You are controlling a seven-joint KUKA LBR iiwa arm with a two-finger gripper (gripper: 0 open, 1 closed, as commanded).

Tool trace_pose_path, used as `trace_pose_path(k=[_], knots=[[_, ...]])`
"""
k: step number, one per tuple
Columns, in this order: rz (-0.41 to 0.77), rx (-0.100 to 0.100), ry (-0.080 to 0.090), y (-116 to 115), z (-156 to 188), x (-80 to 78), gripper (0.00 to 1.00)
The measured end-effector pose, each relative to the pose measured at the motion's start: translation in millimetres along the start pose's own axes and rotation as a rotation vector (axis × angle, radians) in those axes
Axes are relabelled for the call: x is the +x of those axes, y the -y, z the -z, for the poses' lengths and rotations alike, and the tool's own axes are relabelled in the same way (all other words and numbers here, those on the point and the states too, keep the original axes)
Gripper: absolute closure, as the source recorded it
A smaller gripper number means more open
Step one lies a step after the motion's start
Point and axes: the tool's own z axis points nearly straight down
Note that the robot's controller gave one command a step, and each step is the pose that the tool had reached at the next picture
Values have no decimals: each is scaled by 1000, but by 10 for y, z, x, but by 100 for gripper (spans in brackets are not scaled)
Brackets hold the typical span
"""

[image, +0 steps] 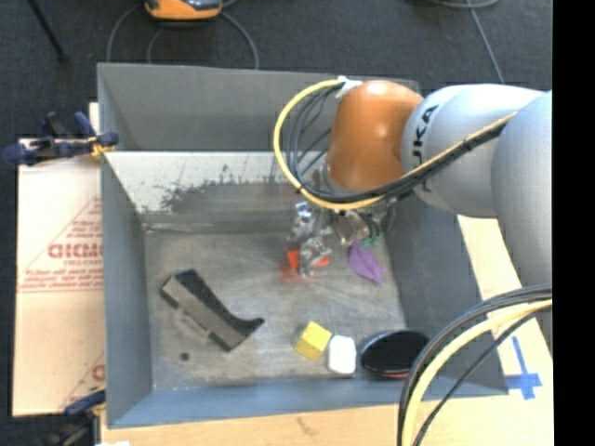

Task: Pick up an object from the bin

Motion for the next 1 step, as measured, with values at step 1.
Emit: trace_pose_path(k=[1], knots=[[-1, 0, -1, 2, 56, -2, 100]])
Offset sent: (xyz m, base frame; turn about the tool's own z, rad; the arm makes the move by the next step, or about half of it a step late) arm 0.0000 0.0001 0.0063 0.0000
